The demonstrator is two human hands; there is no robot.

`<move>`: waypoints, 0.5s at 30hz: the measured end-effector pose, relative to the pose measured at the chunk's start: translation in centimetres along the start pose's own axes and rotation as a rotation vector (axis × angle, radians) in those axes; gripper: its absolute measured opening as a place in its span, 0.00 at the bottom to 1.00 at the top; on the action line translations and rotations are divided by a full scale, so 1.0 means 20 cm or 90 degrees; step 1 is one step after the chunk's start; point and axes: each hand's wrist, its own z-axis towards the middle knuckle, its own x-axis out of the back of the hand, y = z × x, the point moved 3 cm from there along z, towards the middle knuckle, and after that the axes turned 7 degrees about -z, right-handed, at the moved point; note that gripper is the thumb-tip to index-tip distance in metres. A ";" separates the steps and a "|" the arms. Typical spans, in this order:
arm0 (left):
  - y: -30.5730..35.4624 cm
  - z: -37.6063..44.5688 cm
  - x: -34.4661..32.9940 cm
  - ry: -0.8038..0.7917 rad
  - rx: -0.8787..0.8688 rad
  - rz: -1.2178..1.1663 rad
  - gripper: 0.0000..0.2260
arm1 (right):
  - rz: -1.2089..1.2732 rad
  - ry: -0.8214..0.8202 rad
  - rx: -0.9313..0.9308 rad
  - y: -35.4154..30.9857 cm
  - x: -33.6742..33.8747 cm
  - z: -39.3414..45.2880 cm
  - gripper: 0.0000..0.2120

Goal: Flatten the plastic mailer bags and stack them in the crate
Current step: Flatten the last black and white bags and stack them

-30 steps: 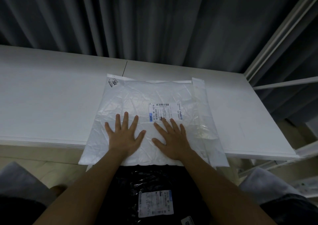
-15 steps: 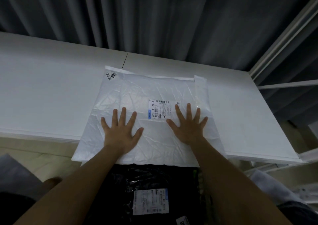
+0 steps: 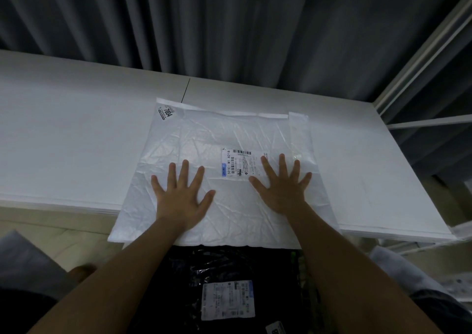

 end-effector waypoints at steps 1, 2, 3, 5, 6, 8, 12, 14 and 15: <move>0.00 0.00 0.00 -0.001 0.000 -0.004 0.37 | -0.003 -0.005 0.001 0.00 0.00 0.00 0.36; 0.00 0.00 0.00 -0.002 0.000 -0.007 0.37 | -0.004 -0.010 0.000 0.00 0.00 0.00 0.36; 0.00 -0.01 0.00 -0.004 0.000 -0.006 0.37 | -0.005 -0.015 -0.001 0.00 0.00 0.00 0.36; 0.00 -0.01 0.00 -0.010 0.000 0.001 0.37 | -0.009 -0.023 -0.004 0.00 0.01 0.00 0.37; 0.01 -0.01 0.01 -0.015 0.000 0.001 0.38 | -0.011 -0.029 -0.004 0.00 0.01 0.01 0.37; 0.01 0.00 0.01 -0.023 0.001 -0.004 0.38 | -0.015 -0.045 -0.006 0.00 0.02 0.01 0.37; 0.01 0.00 0.03 -0.053 0.009 0.002 0.38 | -0.017 -0.073 -0.002 -0.01 0.03 0.01 0.37; 0.01 0.01 0.05 -0.078 0.015 0.011 0.36 | -0.011 -0.092 -0.004 0.00 0.04 0.02 0.37; 0.00 0.02 0.06 -0.084 0.013 0.016 0.36 | -0.011 -0.099 -0.005 0.00 0.05 0.02 0.37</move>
